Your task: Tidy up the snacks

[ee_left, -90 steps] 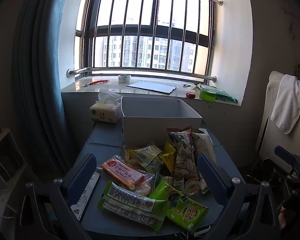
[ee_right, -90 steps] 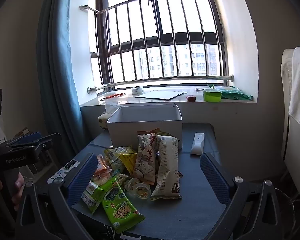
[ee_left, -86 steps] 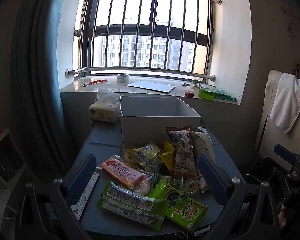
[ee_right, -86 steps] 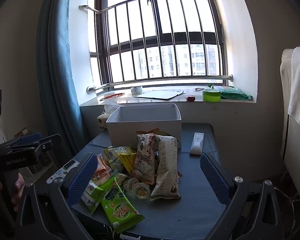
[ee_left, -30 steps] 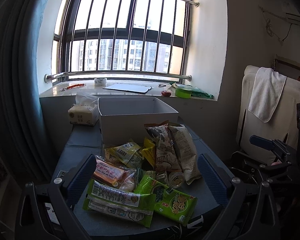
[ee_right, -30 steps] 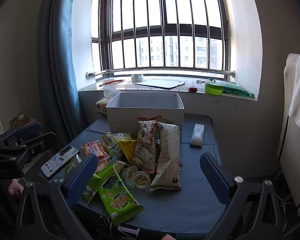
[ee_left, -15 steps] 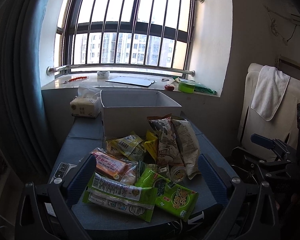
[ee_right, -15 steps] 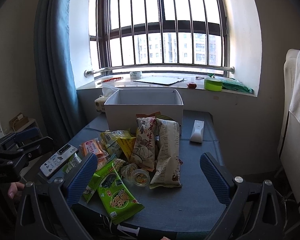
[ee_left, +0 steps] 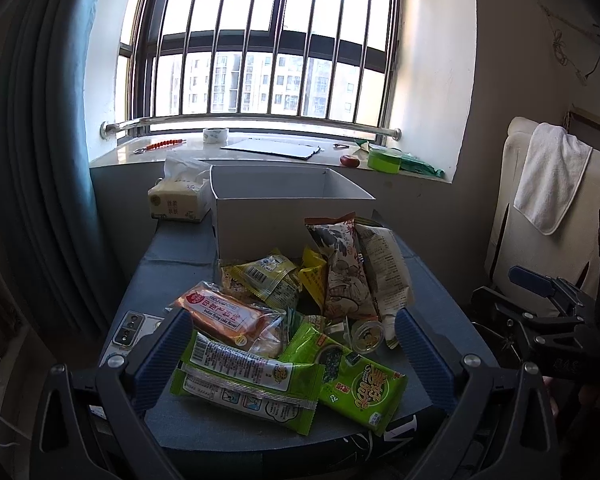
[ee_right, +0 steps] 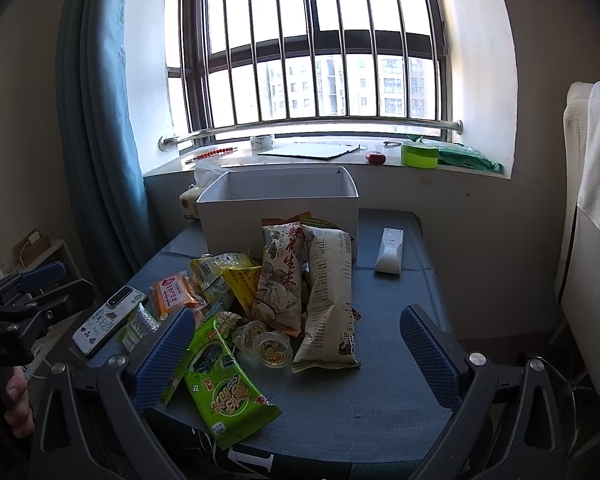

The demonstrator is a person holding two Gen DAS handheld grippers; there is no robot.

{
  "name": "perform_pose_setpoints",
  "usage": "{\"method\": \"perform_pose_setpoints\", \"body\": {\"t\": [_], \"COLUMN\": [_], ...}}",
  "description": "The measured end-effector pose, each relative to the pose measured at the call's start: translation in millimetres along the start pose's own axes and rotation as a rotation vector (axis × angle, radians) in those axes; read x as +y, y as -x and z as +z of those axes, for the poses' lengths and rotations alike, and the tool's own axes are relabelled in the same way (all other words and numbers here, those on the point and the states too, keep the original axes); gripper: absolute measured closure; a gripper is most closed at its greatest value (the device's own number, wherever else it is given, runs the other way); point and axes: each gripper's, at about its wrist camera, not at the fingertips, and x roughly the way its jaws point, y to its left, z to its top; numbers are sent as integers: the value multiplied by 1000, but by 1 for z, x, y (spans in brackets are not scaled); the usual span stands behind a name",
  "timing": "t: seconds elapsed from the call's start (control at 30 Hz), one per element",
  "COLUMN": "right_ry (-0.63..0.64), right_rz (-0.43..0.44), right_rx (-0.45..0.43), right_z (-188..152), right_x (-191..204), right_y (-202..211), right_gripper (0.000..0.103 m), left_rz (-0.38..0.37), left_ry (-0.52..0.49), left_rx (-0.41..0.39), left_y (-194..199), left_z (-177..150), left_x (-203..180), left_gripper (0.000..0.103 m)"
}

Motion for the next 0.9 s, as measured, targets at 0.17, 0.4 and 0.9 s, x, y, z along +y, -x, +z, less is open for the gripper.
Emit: {"method": "perform_pose_setpoints", "body": {"t": [0.17, 0.4, 0.9], "right_ry": [-3, 3, -97], "right_rz": [-2, -18, 86], "right_rx": [-2, -27, 117], "right_z": [-1, -2, 6], "right_x": [-1, -2, -41], "right_y": [-1, -1, -89], "right_gripper": [0, 0, 0], "left_rz": [-1, -18, -41], "left_ry": [-25, -43, -42], "left_rx": [-7, -19, 2], "left_y": [1, 4, -10], "left_z": [0, -1, -4], "left_x": [-6, -11, -9], "left_gripper": [0, 0, 0]}}
